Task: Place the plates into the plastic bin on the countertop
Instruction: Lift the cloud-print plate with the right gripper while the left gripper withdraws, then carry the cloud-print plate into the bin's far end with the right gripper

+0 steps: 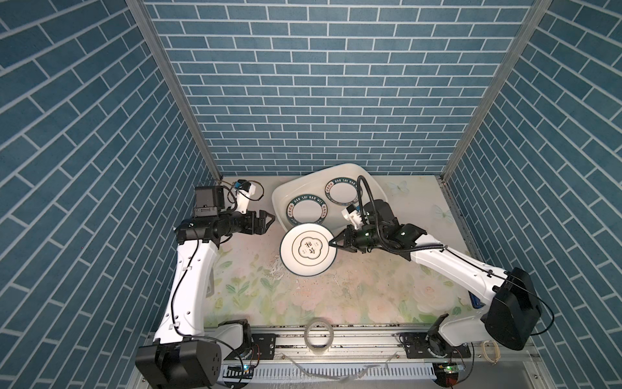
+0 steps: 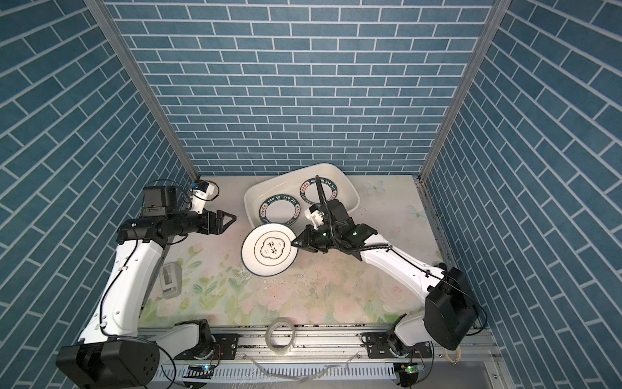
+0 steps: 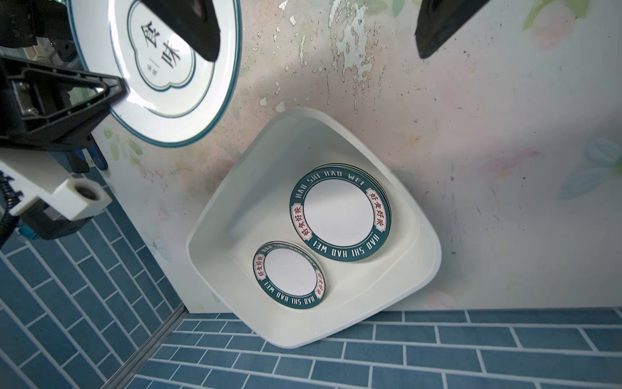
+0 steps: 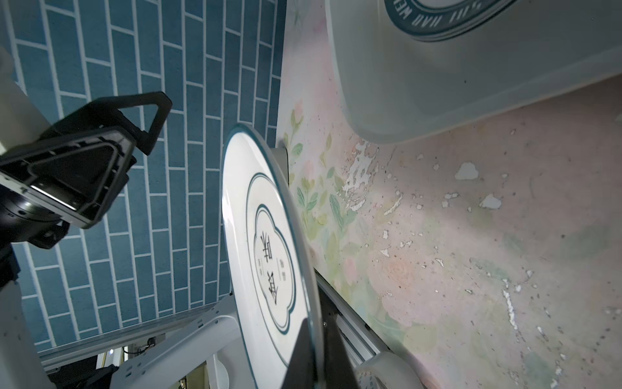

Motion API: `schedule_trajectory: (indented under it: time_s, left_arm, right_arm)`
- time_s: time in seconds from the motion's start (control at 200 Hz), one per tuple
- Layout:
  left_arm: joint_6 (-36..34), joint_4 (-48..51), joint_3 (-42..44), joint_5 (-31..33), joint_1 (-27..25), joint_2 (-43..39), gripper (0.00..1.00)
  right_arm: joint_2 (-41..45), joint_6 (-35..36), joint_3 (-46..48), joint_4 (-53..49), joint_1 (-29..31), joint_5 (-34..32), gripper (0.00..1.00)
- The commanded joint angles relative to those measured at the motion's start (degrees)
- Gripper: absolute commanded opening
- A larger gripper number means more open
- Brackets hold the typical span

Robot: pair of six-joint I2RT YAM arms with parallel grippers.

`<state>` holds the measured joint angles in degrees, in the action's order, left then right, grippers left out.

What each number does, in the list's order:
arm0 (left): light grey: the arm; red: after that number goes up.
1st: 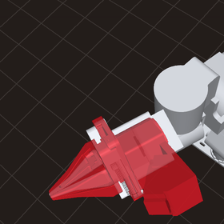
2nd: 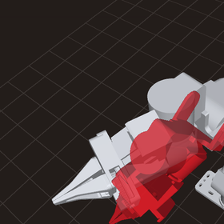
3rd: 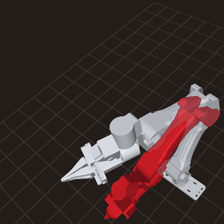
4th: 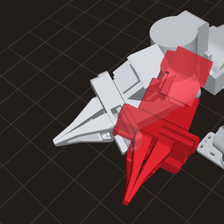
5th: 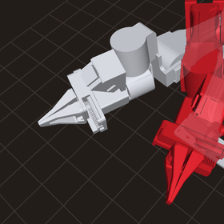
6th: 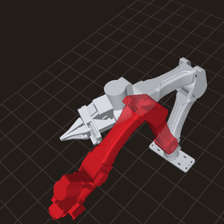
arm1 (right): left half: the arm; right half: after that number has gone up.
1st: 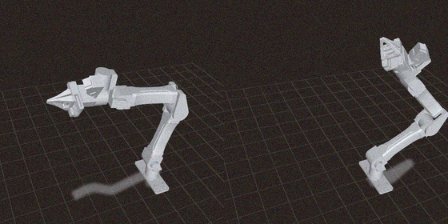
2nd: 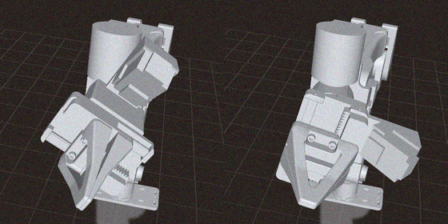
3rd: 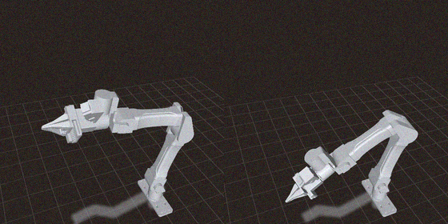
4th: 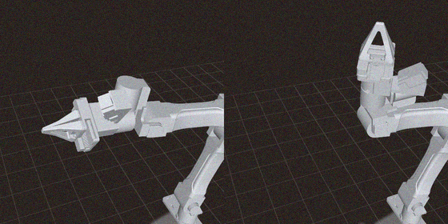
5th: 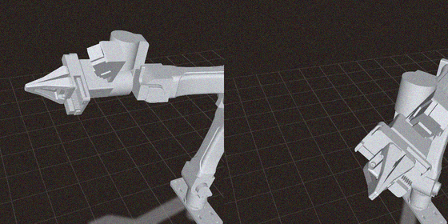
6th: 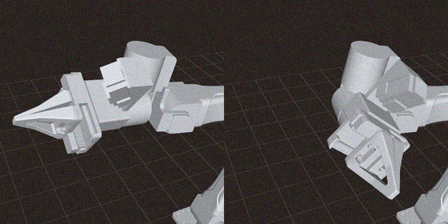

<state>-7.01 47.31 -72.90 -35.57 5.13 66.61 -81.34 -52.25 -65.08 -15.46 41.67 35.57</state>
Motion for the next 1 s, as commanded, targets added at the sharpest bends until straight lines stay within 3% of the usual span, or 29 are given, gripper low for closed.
schedule_trajectory:
  time_s: [0.0,0.445,0.825,0.995]
  left_arm:
    - [-1.3,1.3,-1.7,-0.6,0.4,-0.5,0.92]
    - [-0.6,1.3,-7.4,-2.0,-0.1,2.8,0.92]
    - [-3.0,4.2,-12.1,-4.1,-0.2,6.9,0.92]
    - [-0.9,2.6,-11.6,-5.7,-0.2,7.9,0.92]
  right_arm:
    - [0.5,4.3,-4.7,-5.1,-4.0,2.0,0.0]
    - [-15.2,8.0,-22.2,-6.6,-18.7,-0.5,0.0]
    - [-34.7,11.0,-37.7,-4.8,-23.2,-9.9,0.0]
    - [-40.6,10.0,-41.8,-2.4,-24.4,-13.4,0.0]
